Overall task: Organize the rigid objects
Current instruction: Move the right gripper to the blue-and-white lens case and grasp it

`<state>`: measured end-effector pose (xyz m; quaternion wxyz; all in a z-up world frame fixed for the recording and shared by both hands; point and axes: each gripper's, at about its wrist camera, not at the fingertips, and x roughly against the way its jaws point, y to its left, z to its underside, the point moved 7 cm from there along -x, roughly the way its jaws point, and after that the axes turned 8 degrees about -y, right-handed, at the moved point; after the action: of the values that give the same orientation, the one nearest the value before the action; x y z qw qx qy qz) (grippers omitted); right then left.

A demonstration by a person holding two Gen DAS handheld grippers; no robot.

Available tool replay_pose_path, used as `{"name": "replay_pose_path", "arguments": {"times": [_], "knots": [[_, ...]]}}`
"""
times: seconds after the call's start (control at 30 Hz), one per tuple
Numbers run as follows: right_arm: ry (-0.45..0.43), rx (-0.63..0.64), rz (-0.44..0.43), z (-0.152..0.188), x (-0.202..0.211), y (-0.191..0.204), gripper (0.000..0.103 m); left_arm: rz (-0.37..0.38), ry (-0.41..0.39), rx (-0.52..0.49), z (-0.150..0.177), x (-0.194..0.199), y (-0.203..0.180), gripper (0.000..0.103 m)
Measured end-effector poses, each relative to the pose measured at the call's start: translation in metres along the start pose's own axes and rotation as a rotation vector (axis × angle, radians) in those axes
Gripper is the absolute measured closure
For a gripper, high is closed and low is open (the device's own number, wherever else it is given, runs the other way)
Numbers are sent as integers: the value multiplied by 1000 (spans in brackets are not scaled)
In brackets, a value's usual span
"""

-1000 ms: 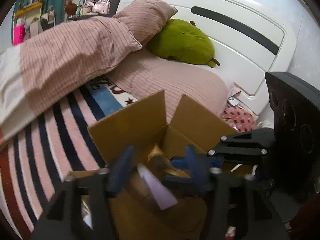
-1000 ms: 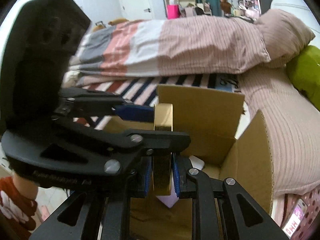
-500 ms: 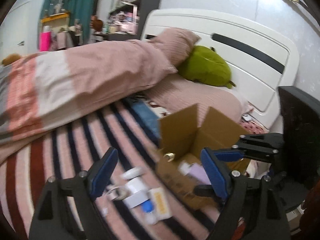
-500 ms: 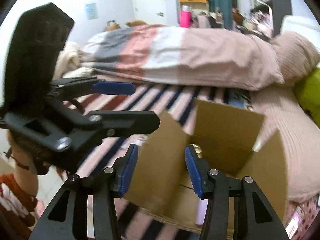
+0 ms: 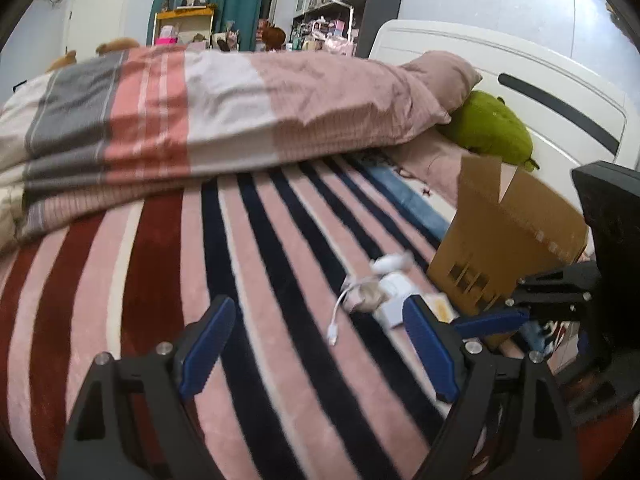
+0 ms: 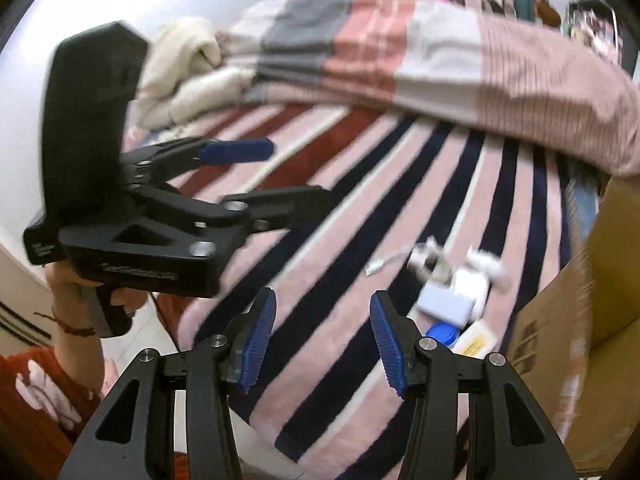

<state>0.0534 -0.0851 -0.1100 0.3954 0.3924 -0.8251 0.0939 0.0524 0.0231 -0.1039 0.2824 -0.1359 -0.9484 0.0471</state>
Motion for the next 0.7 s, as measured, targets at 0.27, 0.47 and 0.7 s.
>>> {"name": "replay_pose_path", "arguments": {"times": [0.27, 0.47, 0.7], "knots": [[165, 25, 270, 46, -49, -50, 58, 10, 45, -16, 38, -23, 7, 19], [180, 93, 371, 56, -57, -70, 53, 27, 50, -11, 41, -30, 8, 19], [201, 92, 300, 56, -57, -57, 53, 47, 44, -9, 38, -27, 2, 19]]}}
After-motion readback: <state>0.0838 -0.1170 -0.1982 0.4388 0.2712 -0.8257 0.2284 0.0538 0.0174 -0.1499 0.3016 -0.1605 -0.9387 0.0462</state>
